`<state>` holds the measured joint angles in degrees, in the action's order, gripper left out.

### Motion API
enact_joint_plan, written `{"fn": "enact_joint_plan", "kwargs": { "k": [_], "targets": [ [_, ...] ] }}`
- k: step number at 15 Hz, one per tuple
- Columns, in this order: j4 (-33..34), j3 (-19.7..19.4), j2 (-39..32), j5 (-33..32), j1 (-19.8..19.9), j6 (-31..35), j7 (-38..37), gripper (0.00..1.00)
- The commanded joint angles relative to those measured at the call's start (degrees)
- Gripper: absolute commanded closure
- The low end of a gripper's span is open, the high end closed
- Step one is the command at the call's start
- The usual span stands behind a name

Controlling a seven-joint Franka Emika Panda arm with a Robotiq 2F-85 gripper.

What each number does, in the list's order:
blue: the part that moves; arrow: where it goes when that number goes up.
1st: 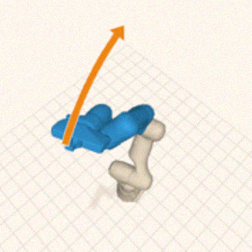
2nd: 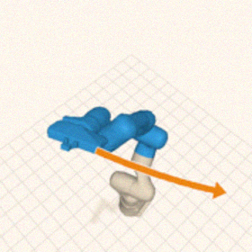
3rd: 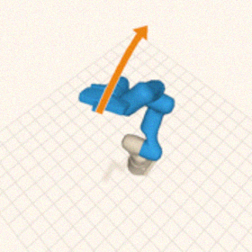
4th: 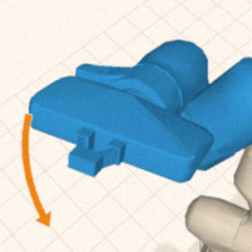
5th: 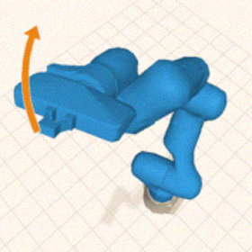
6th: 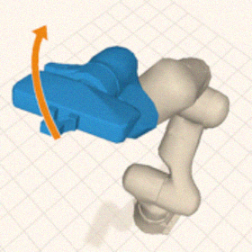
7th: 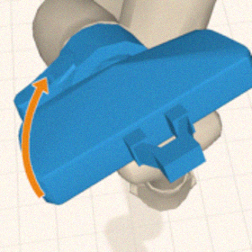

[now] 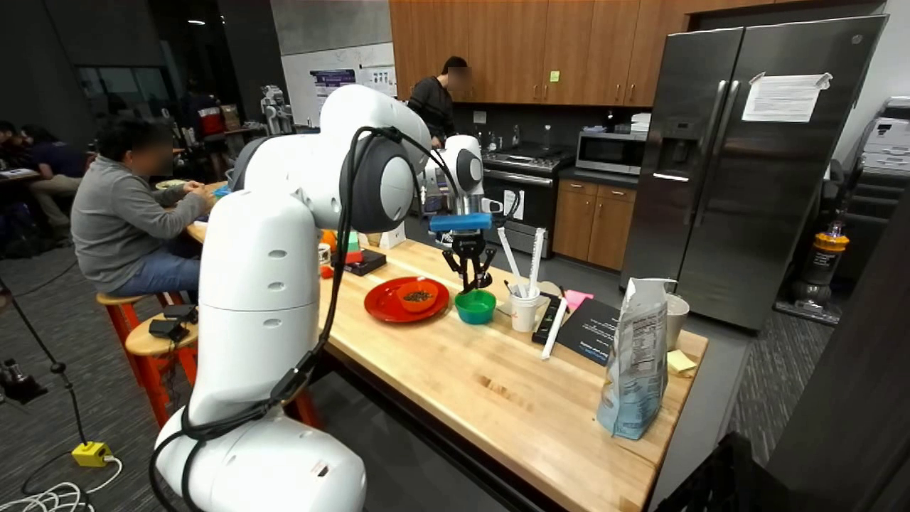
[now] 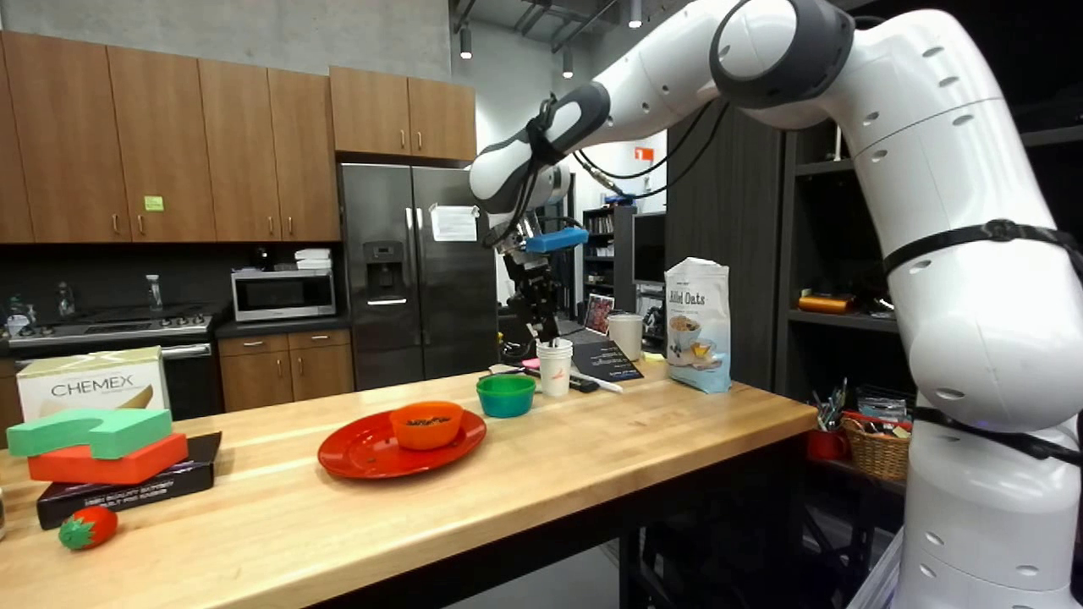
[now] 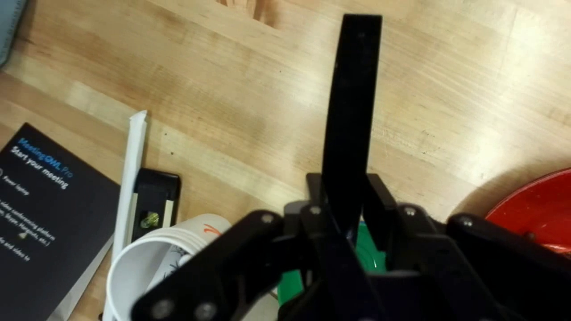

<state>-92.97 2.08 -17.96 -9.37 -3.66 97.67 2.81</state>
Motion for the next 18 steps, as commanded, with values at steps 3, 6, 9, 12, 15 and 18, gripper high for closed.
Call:
{"fn": "enact_joint_plan", "kwargs": {
  "k": [3, 6, 9, 12, 15, 18],
  "targets": [
    [3.1, 0.8, 0.5, -6.2, -1.6, -4.2, 4.6, 0.94],
    [3.8, 1.3, 0.4, -8.0, -2.0, -3.9, 7.3, 0.94],
    [4.3, 1.9, 0.6, -9.0, -2.0, -2.7, 9.9, 0.94],
    [5.6, 2.3, 0.1, -9.1, -2.0, -1.7, 12.6, 0.94],
    [7.9, 2.8, -1.1, -8.1, -1.8, -1.4, 15.2, 0.94],
    [10.9, 3.5, -2.9, -4.9, -1.3, -1.5, 18.1, 0.94]
  ]
}}
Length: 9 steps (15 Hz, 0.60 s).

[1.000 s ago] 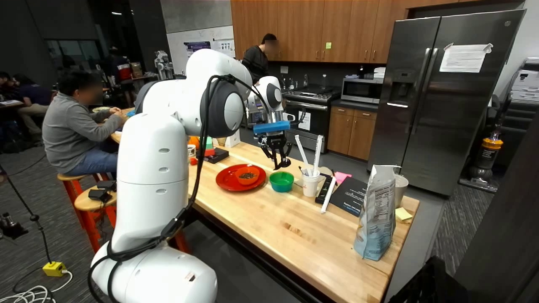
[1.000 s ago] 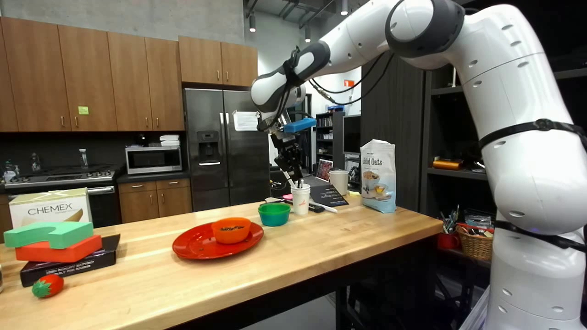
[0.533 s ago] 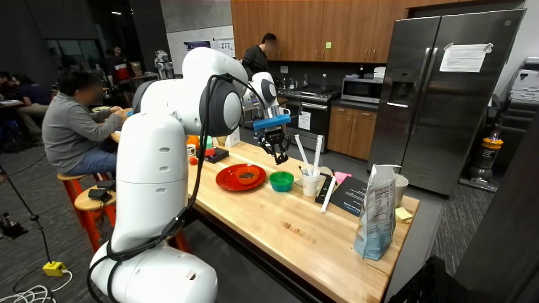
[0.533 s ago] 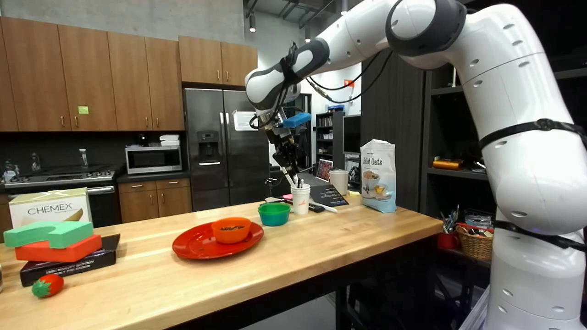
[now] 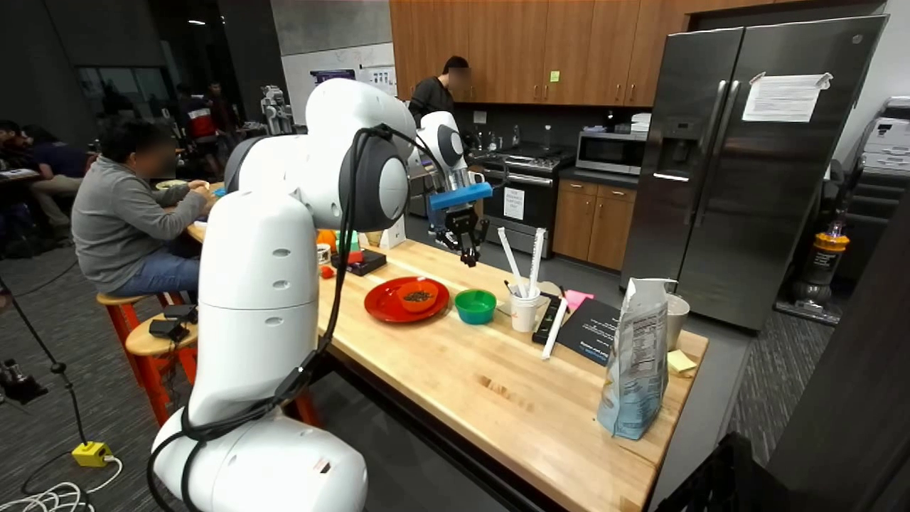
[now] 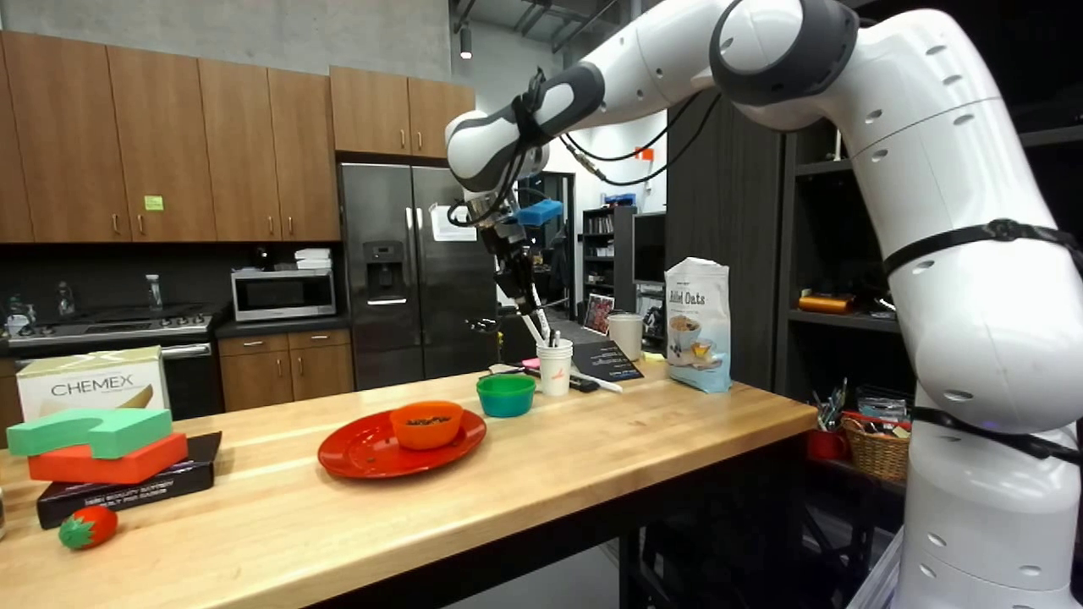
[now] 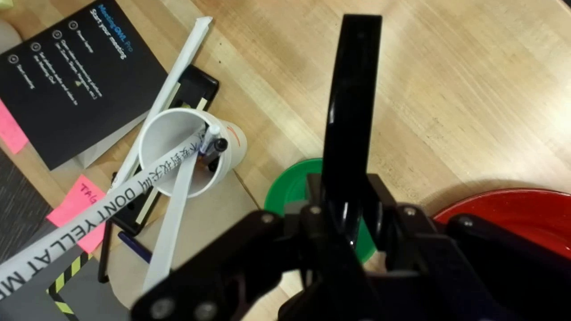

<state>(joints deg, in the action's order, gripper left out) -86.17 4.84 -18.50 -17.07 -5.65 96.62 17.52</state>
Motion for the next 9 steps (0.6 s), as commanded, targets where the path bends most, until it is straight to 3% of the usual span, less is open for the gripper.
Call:
{"fn": "enact_joint_plan", "kwargs": {
  "k": [1, 9],
  "targets": [
    [5.2, 1.1, -3.1, 4.6, 0.9, -0.5, 4.5, 0.94],
    [15.3, 2.6, -10.7, 13.2, 1.1, -2.5, 10.2, 0.94]
  ]
}}
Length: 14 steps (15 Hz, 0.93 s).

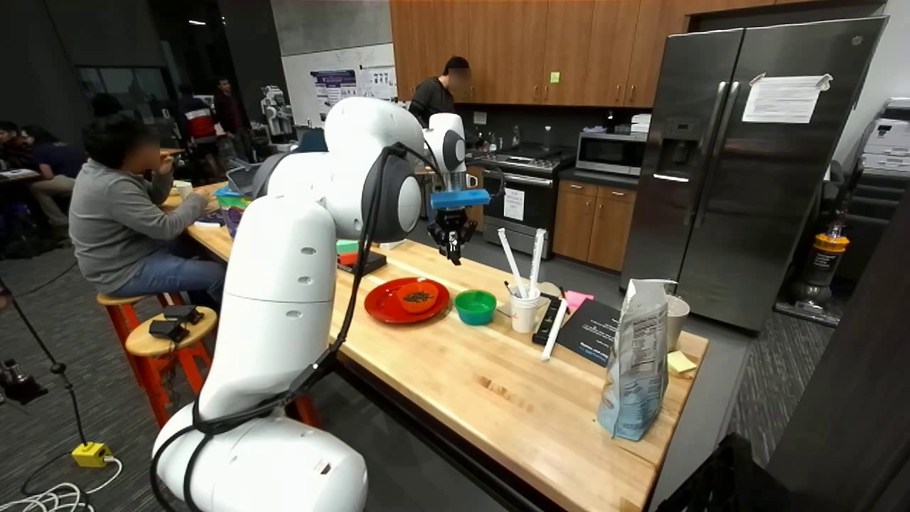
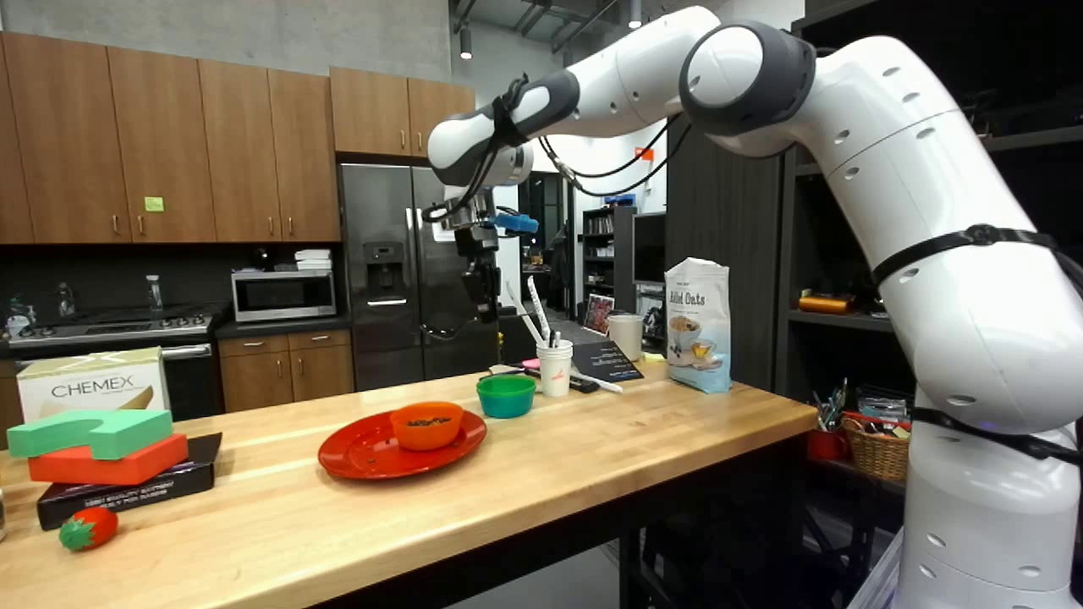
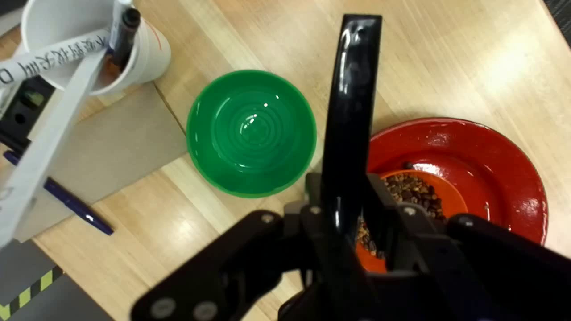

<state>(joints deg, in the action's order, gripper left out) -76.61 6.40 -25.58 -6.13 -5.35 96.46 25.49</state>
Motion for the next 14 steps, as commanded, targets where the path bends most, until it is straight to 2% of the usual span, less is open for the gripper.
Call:
{"fn": "enact_joint_plan", "kwargs": {
  "k": [1, 5, 7, 9, 14],
  "targets": [
    [7.0, 1.2, -4.6, 2.6, 0.6, -3.0, 2.3, 0.94],
    [9.9, 1.1, -6.4, 2.0, 0.0, -4.9, 1.3, 0.94],
    [9.0, 0.9, -5.8, 1.4, -0.2, -4.6, 1.2, 0.94],
    [7.1, 0.9, -4.5, 1.3, 0.0, -3.9, 1.6, 0.94],
    [-4.5, 0.6, 2.4, 0.4, 0.4, 1.9, 1.1, 0.94]
  ]
}}
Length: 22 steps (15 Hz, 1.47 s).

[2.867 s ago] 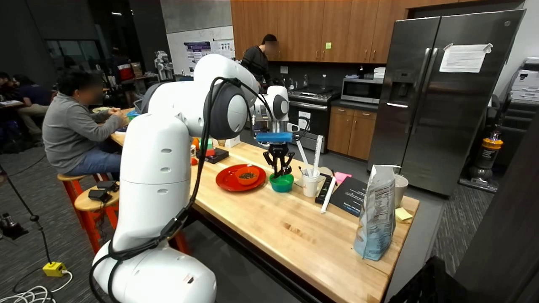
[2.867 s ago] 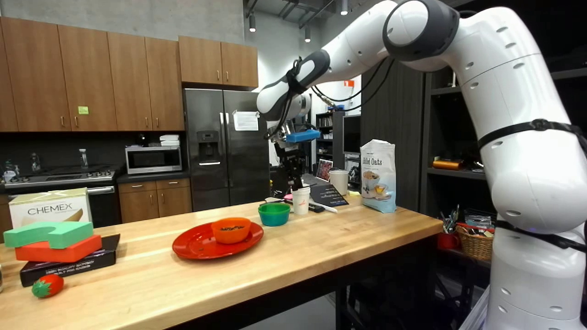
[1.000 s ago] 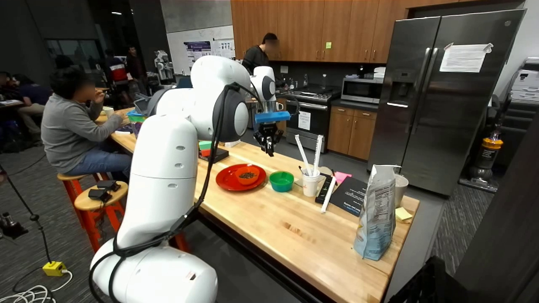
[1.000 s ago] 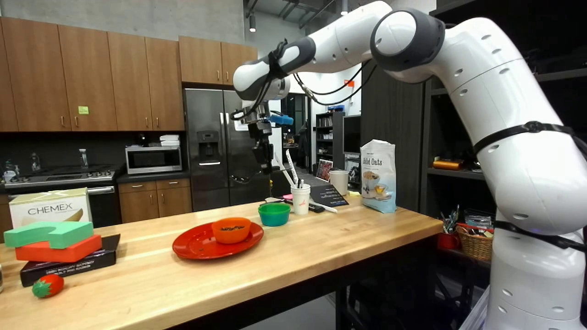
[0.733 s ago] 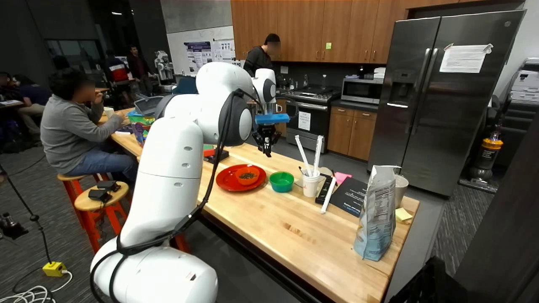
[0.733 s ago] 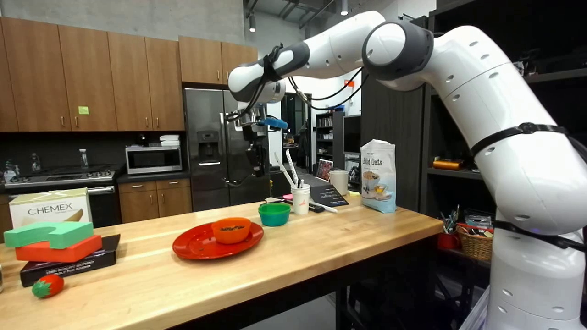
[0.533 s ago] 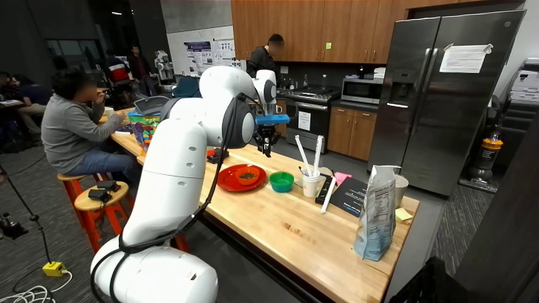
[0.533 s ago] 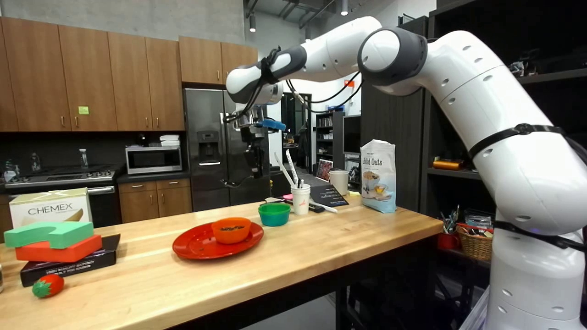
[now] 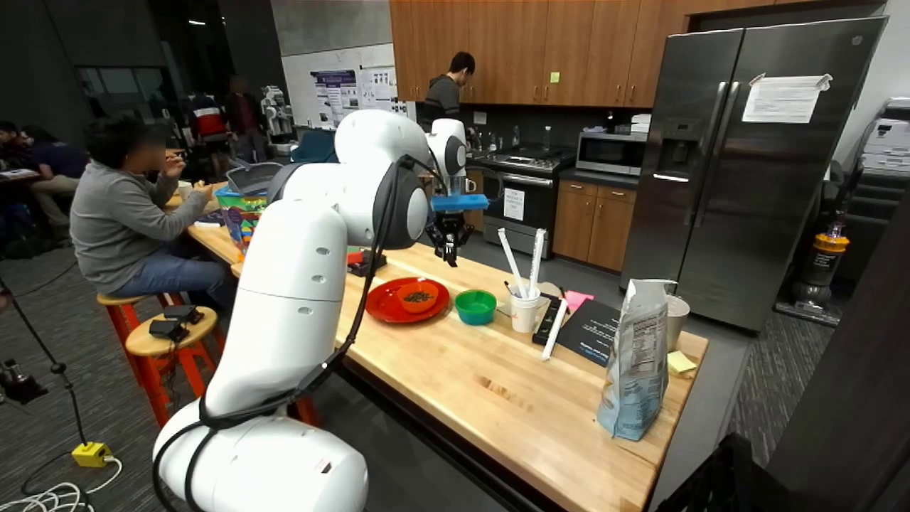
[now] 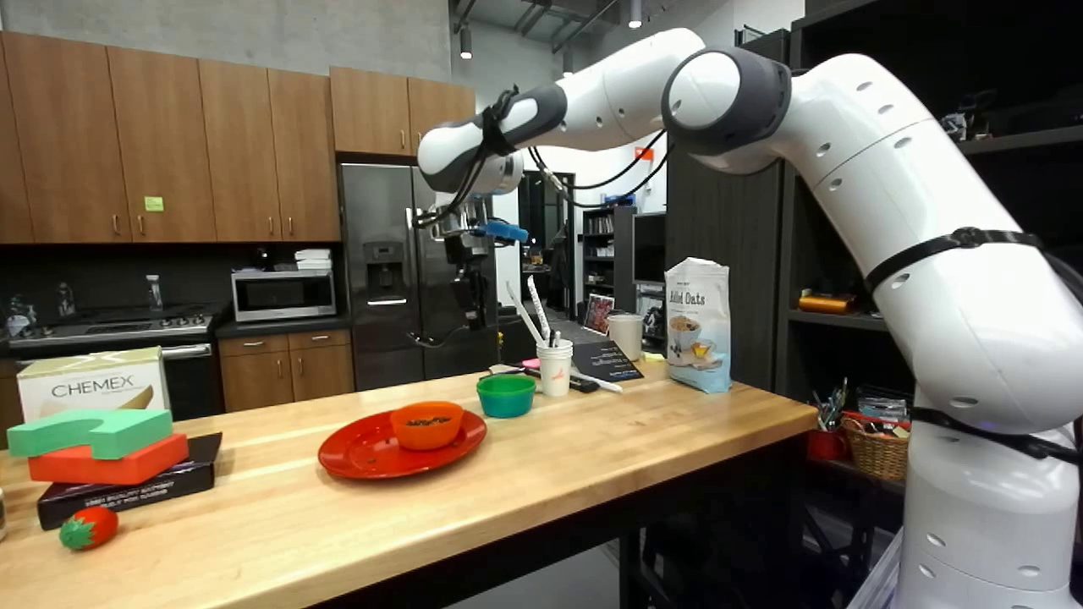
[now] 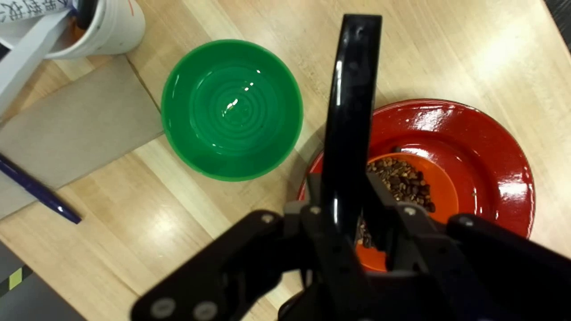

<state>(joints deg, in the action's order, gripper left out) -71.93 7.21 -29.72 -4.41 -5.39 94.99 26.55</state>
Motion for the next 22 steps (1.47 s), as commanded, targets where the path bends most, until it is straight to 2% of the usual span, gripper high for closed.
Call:
{"fn": "enact_joint_plan", "kwargs": {
  "k": [1, 2, 3, 6, 13, 14, 22],
  "targets": [
    [-12.4, -0.8, 8.6, -2.9, 0.2, 4.9, -0.9, 0.94],
    [-15.2, -1.4, 10.6, -4.8, 0.1, 6.3, -2.1, 0.94],
    [-6.3, -0.3, 3.8, -2.8, 0.1, 2.8, -0.8, 0.75],
    [-11.6, -0.8, 7.7, -4.4, 0.2, 4.7, -1.4, 0.75],
    [-13.2, -0.8, 8.8, -4.4, 0.2, 5.3, -1.5, 0.75],
    [-13.2, -0.8, 8.8, -4.4, 0.2, 5.3, -1.5, 0.94],
    [-9.8, 2.5, 3.9, 1.6, -0.1, 3.1, 2.4, 0.94]
  ]
}}
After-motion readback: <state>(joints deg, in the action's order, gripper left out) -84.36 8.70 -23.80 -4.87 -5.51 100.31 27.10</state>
